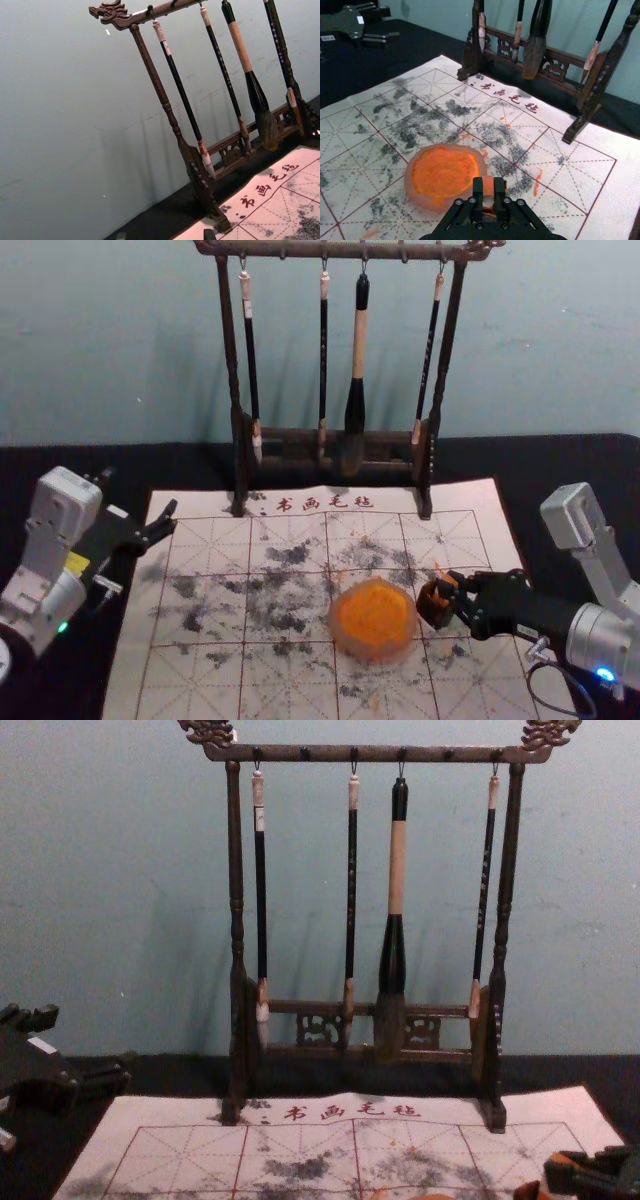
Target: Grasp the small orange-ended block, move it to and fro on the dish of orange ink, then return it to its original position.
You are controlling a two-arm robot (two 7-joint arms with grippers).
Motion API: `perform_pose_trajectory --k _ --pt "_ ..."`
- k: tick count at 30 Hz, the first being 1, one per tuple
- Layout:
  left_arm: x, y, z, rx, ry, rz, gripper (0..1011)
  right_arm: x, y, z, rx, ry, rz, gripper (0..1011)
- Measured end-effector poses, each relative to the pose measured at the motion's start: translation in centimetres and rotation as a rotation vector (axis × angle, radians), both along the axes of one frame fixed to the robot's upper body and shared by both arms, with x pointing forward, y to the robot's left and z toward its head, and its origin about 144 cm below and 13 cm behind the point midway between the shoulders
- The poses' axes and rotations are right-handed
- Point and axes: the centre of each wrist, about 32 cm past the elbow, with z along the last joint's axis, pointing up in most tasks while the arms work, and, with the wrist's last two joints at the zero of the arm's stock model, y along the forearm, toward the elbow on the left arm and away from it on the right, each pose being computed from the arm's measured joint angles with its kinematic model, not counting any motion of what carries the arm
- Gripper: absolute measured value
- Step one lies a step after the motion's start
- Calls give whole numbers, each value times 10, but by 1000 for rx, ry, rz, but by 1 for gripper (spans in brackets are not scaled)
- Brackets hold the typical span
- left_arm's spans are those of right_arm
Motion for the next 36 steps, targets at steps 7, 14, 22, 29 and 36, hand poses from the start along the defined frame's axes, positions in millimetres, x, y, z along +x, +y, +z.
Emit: perform_pose_trajectory --k 7,14,22,29,36 --pt "0 0 0 0 0 0 1001 0 0 0 -1 0 -1 93" --pt "0 0 0 0 0 0 1001 0 0 0 -1 0 0 93" --pt "0 0 0 0 0 0 1001 0 0 0 -1 0 -1 201" --pt "0 0 0 0 0 0 1001 0 0 1 0 -1 0 440" --pt "0 0 0 0 0 0 1001 0 0 1 1 -1 0 652"
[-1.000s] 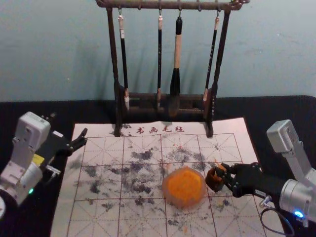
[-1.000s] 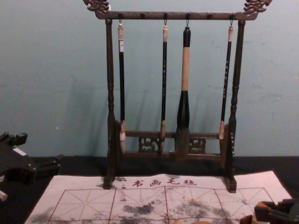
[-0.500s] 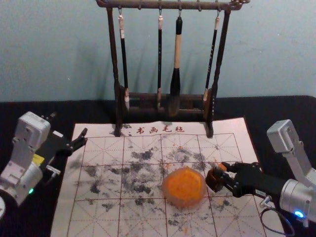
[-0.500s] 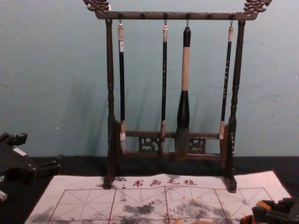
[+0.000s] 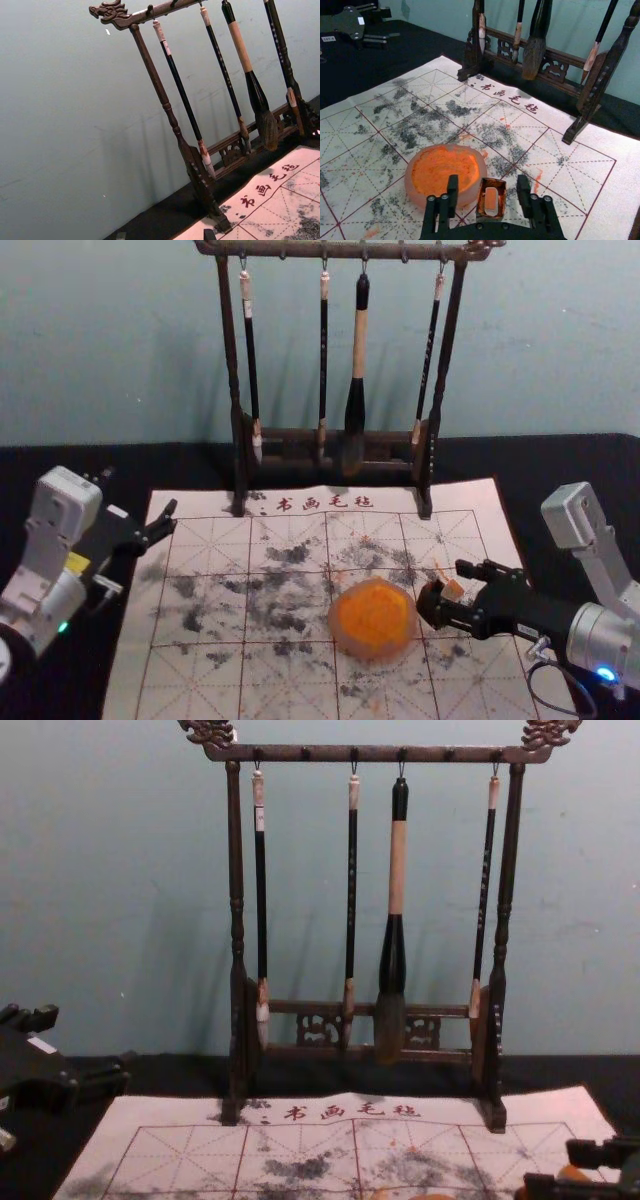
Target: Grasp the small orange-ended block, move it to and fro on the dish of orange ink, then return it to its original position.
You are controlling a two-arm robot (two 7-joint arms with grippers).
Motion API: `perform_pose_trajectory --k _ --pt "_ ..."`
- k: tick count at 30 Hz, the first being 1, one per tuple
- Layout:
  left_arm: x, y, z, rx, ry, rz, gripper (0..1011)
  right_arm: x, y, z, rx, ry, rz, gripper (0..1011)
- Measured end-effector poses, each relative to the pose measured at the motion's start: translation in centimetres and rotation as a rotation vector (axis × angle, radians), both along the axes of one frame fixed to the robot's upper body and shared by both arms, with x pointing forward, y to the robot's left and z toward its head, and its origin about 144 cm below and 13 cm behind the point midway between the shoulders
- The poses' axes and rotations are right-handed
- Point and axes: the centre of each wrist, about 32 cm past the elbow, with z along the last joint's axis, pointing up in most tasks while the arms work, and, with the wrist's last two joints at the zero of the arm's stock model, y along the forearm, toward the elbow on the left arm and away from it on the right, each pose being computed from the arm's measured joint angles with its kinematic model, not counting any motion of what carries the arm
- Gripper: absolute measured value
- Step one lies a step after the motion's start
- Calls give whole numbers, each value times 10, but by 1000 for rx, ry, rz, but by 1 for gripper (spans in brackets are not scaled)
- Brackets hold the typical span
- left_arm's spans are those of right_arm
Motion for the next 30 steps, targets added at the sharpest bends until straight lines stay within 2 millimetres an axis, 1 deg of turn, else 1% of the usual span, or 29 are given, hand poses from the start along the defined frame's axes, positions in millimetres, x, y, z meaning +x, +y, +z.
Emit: perform_pose_trajectory --k 3,5,6,11,12,16,21,25,30 --pt "0 0 0 0 0 0 1002 0 0 0 0 0 0 758" --pt "0 0 0 0 0 0 1001 0 0 0 0 0 0 791" --pt "0 0 0 0 0 0 1001 0 0 0 0 0 0 841" --pt "0 0 0 0 0 0 1001 0 0 0 0 0 0 960" --pt "0 0 0 0 0 0 1001 0 0 0 0 0 0 1002" --pt "0 0 0 0 0 0 1001 0 0 0 1 -9 1 1002" --pt "0 0 0 0 0 0 1001 -3 2 4 40 -103 -38 1002" --pt "0 0 0 0 0 0 1001 -8 1 4 101 -212 -112 1002" --pt "0 0 0 0 0 0 1001 -15 1 0 91 -331 -234 1002"
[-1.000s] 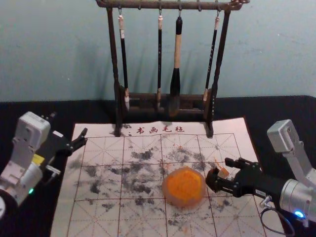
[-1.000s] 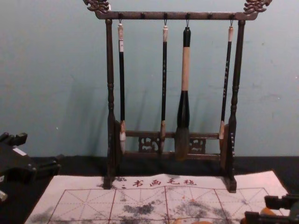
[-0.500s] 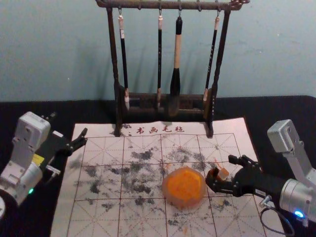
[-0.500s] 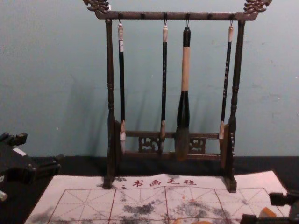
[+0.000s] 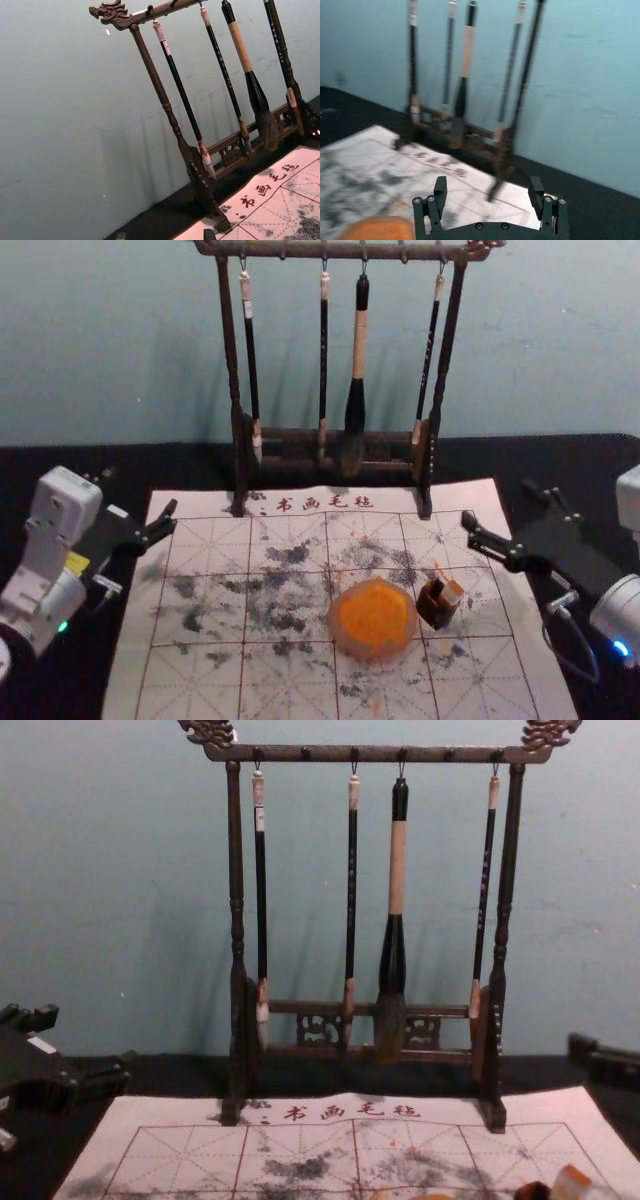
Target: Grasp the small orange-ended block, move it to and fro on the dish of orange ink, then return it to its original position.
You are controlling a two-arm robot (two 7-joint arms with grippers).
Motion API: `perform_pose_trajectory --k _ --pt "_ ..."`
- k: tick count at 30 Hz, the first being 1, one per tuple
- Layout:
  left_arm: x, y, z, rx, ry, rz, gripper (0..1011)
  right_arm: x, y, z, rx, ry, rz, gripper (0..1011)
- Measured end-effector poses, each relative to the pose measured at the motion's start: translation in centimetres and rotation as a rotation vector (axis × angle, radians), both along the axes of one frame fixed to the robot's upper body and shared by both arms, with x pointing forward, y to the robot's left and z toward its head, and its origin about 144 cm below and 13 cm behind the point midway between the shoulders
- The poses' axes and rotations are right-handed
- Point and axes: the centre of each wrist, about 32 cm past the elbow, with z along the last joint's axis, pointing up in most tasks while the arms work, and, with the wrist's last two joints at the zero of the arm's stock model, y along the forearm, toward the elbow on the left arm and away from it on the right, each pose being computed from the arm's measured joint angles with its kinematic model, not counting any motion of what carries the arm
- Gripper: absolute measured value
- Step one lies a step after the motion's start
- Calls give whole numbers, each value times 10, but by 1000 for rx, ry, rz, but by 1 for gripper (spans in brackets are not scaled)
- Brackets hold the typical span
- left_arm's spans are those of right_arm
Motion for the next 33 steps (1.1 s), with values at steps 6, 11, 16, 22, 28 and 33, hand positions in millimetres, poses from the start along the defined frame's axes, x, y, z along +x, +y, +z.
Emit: perform_pose_trajectory --k 6,11,16,22,28,33 --pt "0 0 0 0 0 0 1001 -8 3 -14 -76 -12 -149 1002" --pt "0 0 0 0 0 0 1001 -13 7 -37 -140 33 -239 1002" --pt "0 0 0 0 0 0 1001 -15 8 -53 -161 66 -281 1002" --pt "0 0 0 0 0 0 1001 -15 7 -57 -158 74 -293 1002" --pt "0 0 0 0 0 0 1001 -15 8 -56 -160 71 -291 1002" --pt "0 0 0 0 0 0 1001 -15 8 -56 -161 71 -290 1002"
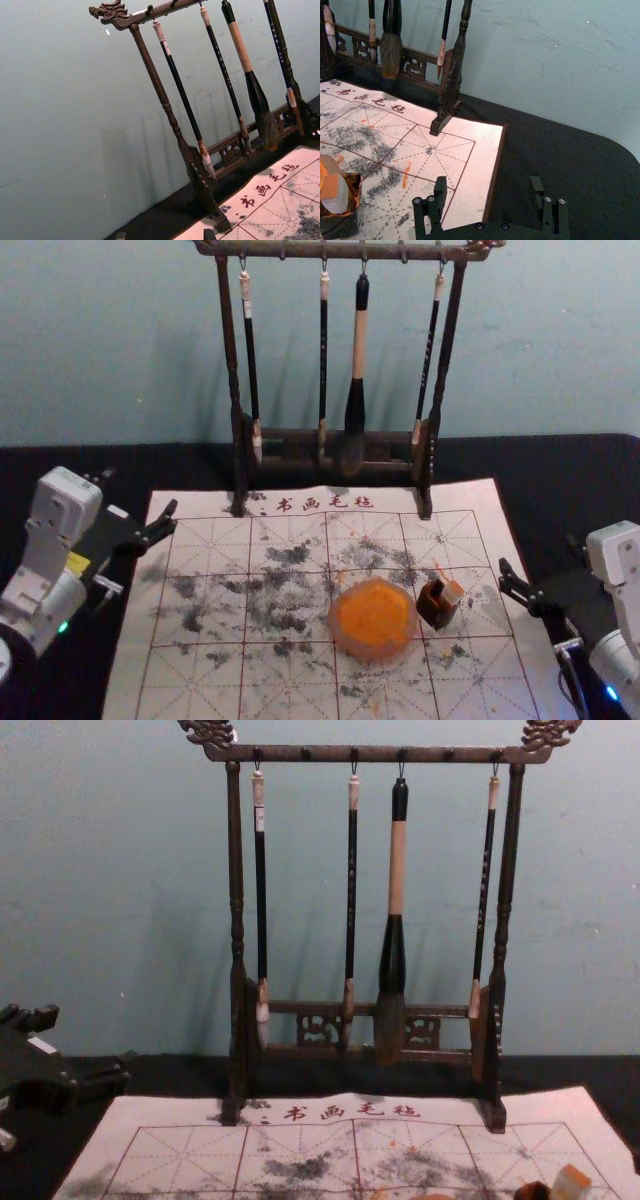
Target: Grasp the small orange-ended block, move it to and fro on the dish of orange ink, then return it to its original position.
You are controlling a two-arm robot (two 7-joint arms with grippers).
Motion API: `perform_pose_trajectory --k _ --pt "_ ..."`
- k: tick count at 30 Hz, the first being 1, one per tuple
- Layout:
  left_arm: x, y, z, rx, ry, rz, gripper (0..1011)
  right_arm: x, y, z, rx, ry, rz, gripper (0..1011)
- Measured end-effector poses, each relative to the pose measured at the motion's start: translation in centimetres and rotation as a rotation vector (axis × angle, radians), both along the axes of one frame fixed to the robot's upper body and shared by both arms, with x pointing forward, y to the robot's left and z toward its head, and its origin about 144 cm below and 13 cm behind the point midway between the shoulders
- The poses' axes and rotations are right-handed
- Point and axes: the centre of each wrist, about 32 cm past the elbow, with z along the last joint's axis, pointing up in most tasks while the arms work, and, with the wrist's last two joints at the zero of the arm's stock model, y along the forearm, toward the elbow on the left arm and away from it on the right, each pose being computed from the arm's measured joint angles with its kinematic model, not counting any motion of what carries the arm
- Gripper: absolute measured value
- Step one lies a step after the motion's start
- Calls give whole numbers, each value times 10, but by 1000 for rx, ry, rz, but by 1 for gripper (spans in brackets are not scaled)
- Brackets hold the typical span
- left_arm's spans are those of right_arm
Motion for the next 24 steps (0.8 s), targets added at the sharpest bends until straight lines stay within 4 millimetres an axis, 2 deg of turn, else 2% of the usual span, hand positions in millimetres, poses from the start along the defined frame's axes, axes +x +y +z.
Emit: perform_pose_trajectory --k 24 --pt "0 0 0 0 0 0 1001 0 0 1 -3 -1 3 1002"
